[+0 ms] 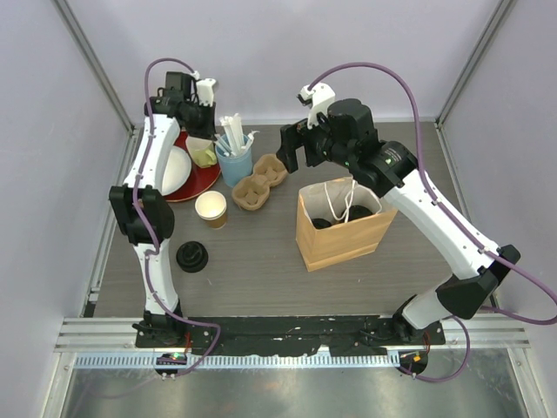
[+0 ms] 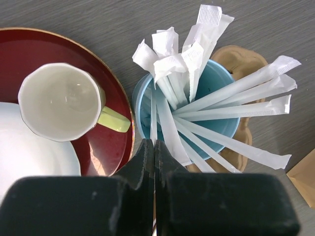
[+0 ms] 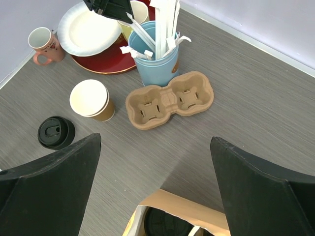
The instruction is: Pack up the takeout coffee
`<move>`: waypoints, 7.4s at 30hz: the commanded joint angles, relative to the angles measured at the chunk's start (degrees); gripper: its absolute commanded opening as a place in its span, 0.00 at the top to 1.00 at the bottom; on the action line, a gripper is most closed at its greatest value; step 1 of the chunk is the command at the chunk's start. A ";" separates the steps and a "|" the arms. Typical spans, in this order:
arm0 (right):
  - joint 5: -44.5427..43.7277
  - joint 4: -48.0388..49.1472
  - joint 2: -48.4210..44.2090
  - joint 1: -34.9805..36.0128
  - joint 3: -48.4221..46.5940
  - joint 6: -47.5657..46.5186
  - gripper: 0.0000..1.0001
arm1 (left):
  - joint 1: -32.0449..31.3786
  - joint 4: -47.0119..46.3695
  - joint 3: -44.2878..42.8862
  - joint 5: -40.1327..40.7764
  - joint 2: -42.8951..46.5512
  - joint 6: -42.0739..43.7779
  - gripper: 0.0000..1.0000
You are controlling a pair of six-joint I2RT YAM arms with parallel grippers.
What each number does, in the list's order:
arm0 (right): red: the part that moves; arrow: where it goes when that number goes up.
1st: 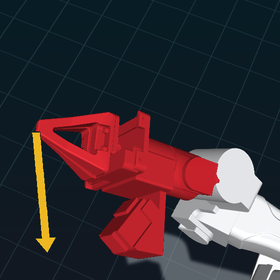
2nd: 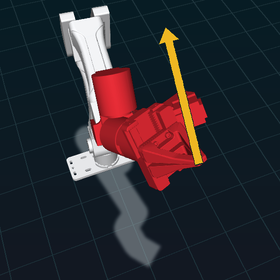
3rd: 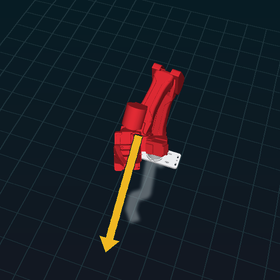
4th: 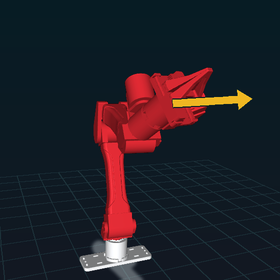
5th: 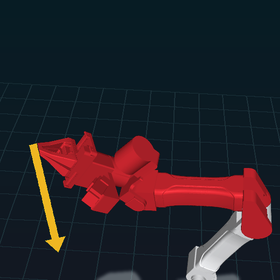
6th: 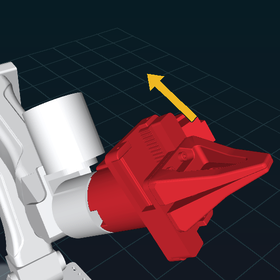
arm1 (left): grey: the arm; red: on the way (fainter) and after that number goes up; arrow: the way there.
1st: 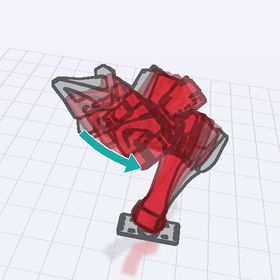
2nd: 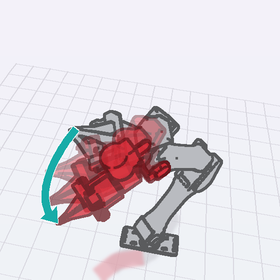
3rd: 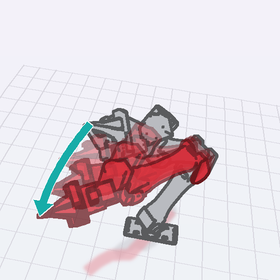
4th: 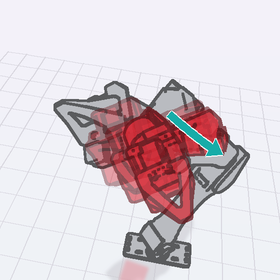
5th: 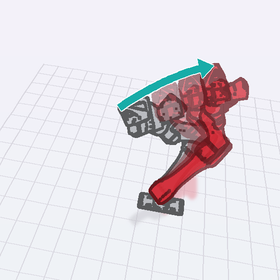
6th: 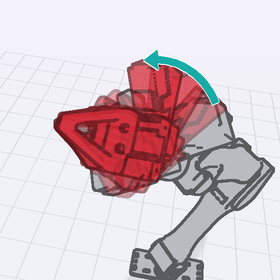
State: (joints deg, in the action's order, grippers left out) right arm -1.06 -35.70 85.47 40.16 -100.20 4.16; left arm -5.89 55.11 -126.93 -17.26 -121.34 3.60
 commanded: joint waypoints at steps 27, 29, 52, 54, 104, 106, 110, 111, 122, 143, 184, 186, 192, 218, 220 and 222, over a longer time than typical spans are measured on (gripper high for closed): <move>5.37 2.31 9.53 11.33 -26.24 -25.06 0.00 | -0.09 -3.26 -2.09 -31.85 32.92 -1.20 1.00; 2.39 -0.59 12.51 12.39 -29.25 -29.80 0.00 | -0.44 -2.47 -2.26 -33.45 32.92 -2.10 1.00; -5.71 -7.36 17.36 11.60 -33.56 -35.28 0.62 | -1.23 2.54 -1.83 -50.42 32.66 0.01 1.00; -5.44 -8.15 17.62 11.61 -35.06 -34.49 0.88 | -1.23 2.37 -1.83 -50.33 32.57 -0.17 1.00; 11.26 12.68 -19.72 -3.51 28.22 7.35 0.50 | -1.23 -9.85 5.03 -35.74 33.27 -8.52 0.00; 10.47 12.76 -20.60 -3.60 28.66 7.26 0.42 | -1.14 -9.85 5.03 -35.92 33.19 -8.25 0.00; 8.97 12.68 -22.63 -3.69 28.57 7.00 0.38 | -1.14 -9.94 5.47 -35.74 33.01 -8.17 0.00; 8.62 12.68 -22.80 -3.77 28.40 7.09 0.37 | -1.14 -9.94 5.82 -35.39 32.92 -8.34 0.00; 8.53 12.68 -15.87 -3.78 12.85 5.24 0.33 | -1.23 0.87 10.04 -5.80 23.97 -3.86 0.43; 7.30 12.59 -15.69 -4.04 12.49 5.68 0.32 | -1.76 5.35 4.33 1.35 7.52 0.71 0.53; 13.01 3.89 -6.38 -4.04 -2.97 -2.48 0.37 | -2.11 17.66 -13.78 7.59 15.22 13.89 1.00; 13.54 2.66 -3.23 -3.52 -7.19 -6.34 0.39 | -2.11 17.92 -11.77 5.15 18.75 14.85 1.00; 16.35 1.87 6.52 -0.44 -17.90 -18.73 0.38 | -2.11 16.96 -7.45 -8.21 30.80 16.71 1.00; 17.77 -10.97 20.79 9.50 -37.52 -33.08 0.69 | -4.30 28.56 -10.61 -38.38 31.87 17.94 1.00; 16.97 -10.62 20.70 9.50 -37.52 -31.94 0.76 | -4.22 28.47 -10.61 -38.73 31.87 17.50 1.00; 16.62 -10.26 20.61 9.50 -37.52 -31.06 0.88 | -4.30 28.38 -10.70 -39.78 31.87 17.15 1.00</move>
State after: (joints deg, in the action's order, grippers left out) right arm 18.31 -47.77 106.34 49.32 -135.24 -28.36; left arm -9.96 76.93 -136.16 -51.86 -90.80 21.91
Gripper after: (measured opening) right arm 0.201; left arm 0.011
